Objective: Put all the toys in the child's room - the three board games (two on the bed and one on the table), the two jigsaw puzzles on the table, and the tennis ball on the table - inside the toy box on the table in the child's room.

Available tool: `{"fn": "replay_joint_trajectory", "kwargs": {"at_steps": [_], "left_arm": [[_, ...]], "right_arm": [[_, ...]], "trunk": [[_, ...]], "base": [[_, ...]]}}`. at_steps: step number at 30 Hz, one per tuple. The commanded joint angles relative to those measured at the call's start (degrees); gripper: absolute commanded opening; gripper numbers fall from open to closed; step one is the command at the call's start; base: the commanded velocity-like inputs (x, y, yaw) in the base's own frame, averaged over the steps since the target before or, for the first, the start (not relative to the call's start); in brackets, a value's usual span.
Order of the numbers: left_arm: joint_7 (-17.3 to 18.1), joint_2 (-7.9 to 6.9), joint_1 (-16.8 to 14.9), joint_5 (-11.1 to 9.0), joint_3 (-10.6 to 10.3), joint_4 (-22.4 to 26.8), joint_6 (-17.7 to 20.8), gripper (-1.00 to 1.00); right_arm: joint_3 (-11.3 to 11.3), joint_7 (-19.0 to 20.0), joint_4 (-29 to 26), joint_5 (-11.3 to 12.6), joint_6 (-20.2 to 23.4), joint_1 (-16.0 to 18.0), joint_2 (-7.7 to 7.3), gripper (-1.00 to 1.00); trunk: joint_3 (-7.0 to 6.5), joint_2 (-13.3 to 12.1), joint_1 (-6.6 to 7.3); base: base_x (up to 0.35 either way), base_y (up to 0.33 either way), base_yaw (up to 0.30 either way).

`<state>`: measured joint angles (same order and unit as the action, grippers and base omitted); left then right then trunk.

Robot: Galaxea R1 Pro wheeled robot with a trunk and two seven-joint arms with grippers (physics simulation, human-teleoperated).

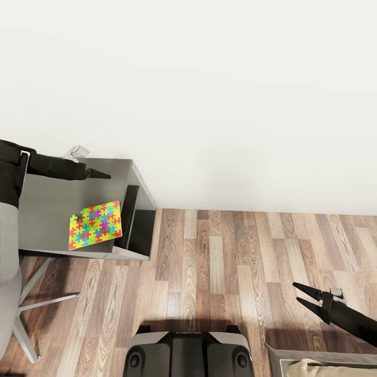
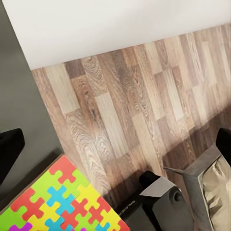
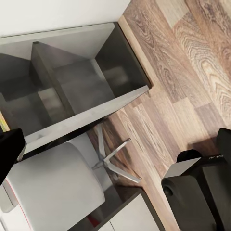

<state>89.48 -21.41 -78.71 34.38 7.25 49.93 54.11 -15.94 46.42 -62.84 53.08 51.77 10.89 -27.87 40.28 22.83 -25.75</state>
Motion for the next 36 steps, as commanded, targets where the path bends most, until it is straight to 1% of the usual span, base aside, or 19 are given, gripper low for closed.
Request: {"fn": "replay_joint_trajectory", "kwargs": {"at_steps": [1, 6, 7, 14, 20, 21, 23, 24, 31, 36], "left_arm": [[0.5, 0.09, 0.0, 0.6, 0.1, 0.0, 0.6, 1.00], [0.5, 0.67, 0.0, 0.7, 0.1, 0.0, 0.7, 1.00], [0.5, 1.07, 0.0, 0.7, 0.1, 0.0, 0.9, 1.00], [0.5, 2.58, 0.0, 0.8, 0.1, 0.0, 2.6, 1.00], [-2.1, 3.85, 0.0, 0.8, 0.2, 0.0, 3.6, 1.00], [-2.9, 4.36, 0.0, 0.8, 0.2, 0.0, 3.7, 1.00], [-3.9, 4.74, 0.0, 0.8, 0.2, 0.0, 3.8, 1.00], [-4.9, 4.98, 0.0, 0.8, 0.2, 0.0, 3.9, 1.00], [-8.7, 5.33, 0.0, 0.8, 0.2, 0.0, 4.2, 1.00], [-9.4, 5.06, 0.0, 0.6, 0.3, 0.0, 4.3, 1.00]], "right_arm": [[-0.1, 0.2, 0.0, 0.0, 0.3, 0.0, 0.00, 1.00], [-0.1, 0.2, 0.0, 0.0, 0.3, 0.1, 0.01, 1.00], [-0.1, 0.2, 0.0, 0.0, 0.3, 0.0, 0.01, 1.00], [-0.1, 0.2, 0.0, 0.0, 0.3, 0.0, 0.01, 1.00], [-0.1, 0.2, -0.1, 0.0, 0.3, 0.0, 0.01, 1.00], [-0.1, 0.2, -0.2, 0.0, 0.3, 0.1, 0.01, 1.00], [-0.1, 0.2, -0.2, -0.1, 0.3, 0.1, 0.01, 1.00], [-0.1, 0.2, -0.2, -0.1, 0.3, 0.0, 0.01, 1.00], [-0.1, 0.2, -0.2, -0.1, 0.3, 0.0, 0.01, 1.00], [-0.1, 0.2, -0.1, -0.1, 0.3, 0.1, 0.01, 1.00]], "trunk": [[0.07, 0.1, -0.03], [0.07, 0.1, -0.03], [0.07, 0.1, -0.03], [0.07, 0.1, -0.03], [0.07, 0.1, -0.03], [0.07, 0.1, -0.03], [0.07, 0.1, -0.03], [0.07, 0.1, -0.03], [0.07, 0.1, -0.03], [0.07, 0.1, -0.03]], "base": [[0.000, 0.000, 0.000], [0.000, 0.000, 0.000], [0.000, 0.000, 0.000], [0.000, 0.000, 0.000], [0.000, 0.000, 0.000], [0.000, 0.000, 0.000], [0.000, 0.000, 0.000], [0.000, 0.000, 0.000], [0.000, 0.000, 0.000], [0.000, 0.000, 0.000]]}}
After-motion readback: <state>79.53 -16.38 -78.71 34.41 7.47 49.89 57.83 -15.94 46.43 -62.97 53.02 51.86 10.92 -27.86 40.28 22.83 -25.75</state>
